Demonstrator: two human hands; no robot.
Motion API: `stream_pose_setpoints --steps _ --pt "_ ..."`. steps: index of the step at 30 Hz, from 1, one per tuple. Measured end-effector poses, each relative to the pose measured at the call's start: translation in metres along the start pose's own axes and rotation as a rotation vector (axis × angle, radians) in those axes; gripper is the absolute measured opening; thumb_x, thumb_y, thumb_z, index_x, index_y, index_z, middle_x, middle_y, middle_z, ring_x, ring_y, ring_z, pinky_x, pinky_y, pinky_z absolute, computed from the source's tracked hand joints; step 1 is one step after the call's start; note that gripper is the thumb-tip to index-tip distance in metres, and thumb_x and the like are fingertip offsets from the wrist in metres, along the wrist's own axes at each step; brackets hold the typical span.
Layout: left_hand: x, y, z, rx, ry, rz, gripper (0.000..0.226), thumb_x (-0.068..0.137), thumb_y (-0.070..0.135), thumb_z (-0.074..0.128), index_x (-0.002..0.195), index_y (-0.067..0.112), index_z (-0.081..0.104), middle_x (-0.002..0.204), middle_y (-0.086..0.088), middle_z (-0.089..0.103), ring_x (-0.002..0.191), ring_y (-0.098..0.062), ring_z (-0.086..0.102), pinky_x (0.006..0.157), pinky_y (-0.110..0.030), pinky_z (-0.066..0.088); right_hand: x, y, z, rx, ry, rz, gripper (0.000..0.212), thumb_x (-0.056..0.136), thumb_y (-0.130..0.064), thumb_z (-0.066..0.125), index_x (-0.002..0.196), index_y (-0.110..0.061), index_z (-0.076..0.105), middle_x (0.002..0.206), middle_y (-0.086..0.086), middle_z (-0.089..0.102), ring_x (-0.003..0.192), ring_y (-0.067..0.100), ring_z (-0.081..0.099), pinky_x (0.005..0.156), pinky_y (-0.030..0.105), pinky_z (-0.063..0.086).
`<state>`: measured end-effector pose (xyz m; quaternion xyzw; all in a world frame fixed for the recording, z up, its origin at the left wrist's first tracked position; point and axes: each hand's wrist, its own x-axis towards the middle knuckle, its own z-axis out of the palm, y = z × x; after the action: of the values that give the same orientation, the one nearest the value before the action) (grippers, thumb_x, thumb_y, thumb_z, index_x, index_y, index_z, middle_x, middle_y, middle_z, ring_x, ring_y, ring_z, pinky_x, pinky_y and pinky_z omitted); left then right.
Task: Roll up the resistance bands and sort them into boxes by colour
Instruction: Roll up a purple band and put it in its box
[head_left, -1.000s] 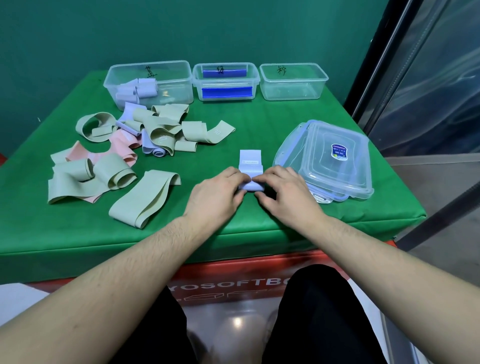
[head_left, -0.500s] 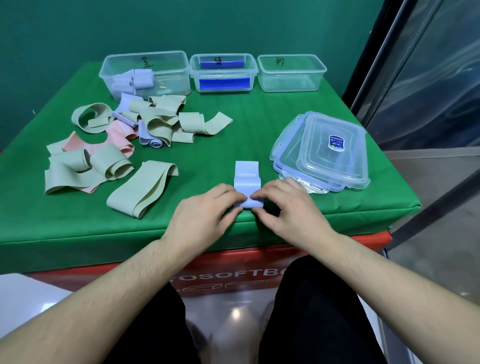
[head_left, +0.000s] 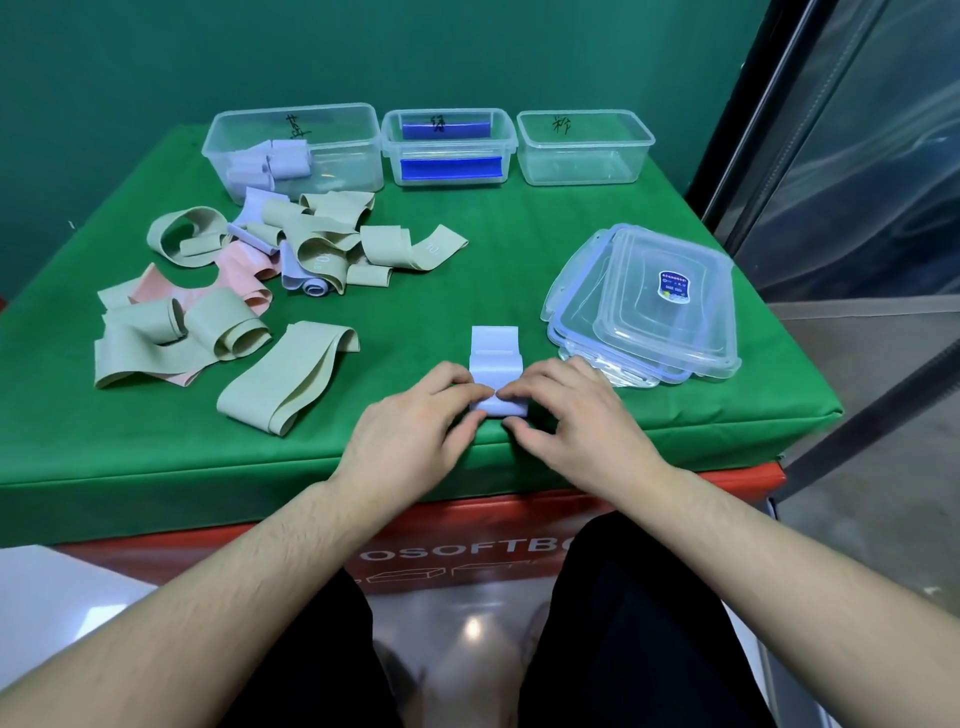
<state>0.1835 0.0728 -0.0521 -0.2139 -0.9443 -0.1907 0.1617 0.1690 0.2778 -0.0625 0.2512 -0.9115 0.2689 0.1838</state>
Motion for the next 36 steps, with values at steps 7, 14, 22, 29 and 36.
stream_pose_setpoints --steps 7,14,22,29,36 --pt "0.004 -0.001 -0.001 0.013 0.010 0.026 0.026 0.088 0.040 0.063 0.114 0.035 0.059 0.117 0.019 0.052 0.075 -0.018 0.064 0.051 -0.033 0.051 0.007 -0.002 -0.001 -0.003 -0.044 0.069 0.035 0.087 -0.044 0.051 0.108 -0.024 0.071 0.099 -0.008 0.064 0.090 0.018 0.051 0.085 0.042 0.045" --pt "0.010 0.000 -0.001 0.068 0.017 -0.002 0.025 0.093 0.039 0.060 0.117 0.032 0.061 0.115 0.017 0.058 0.076 -0.019 0.065 0.053 -0.029 0.045 0.009 -0.001 0.000 -0.034 0.013 0.058 0.033 0.086 -0.040 0.057 0.114 -0.027 0.067 0.104 -0.009 0.060 0.096 0.018 0.049 0.083 0.040 0.043" --pt "0.014 0.000 0.000 0.063 -0.026 -0.022 0.031 0.095 0.040 0.056 0.126 0.035 0.056 0.122 0.018 0.051 0.078 -0.023 0.064 0.055 -0.033 0.048 0.015 0.003 0.003 -0.027 -0.011 0.087 0.032 0.086 -0.041 0.055 0.110 -0.026 0.070 0.101 -0.009 0.062 0.094 0.019 0.050 0.085 0.044 0.046" --pt "0.020 0.000 0.001 0.096 -0.051 -0.053 0.031 0.096 0.039 0.053 0.127 0.035 0.055 0.126 0.018 0.050 0.085 -0.022 0.065 0.061 -0.032 0.045 0.016 0.006 0.004 -0.045 0.002 0.091 0.033 0.086 -0.040 0.058 0.114 -0.028 0.068 0.105 -0.008 0.058 0.097 0.020 0.048 0.086 0.044 0.044" --pt "0.023 0.000 0.001 0.079 -0.044 -0.053 0.031 0.096 0.038 0.054 0.126 0.036 0.056 0.125 0.017 0.049 0.080 -0.024 0.064 0.058 -0.033 0.046 0.019 0.007 0.006 -0.013 0.000 0.109 0.026 0.085 -0.034 0.062 0.109 -0.025 0.068 0.102 -0.008 0.062 0.096 0.021 0.050 0.086 0.046 0.044"
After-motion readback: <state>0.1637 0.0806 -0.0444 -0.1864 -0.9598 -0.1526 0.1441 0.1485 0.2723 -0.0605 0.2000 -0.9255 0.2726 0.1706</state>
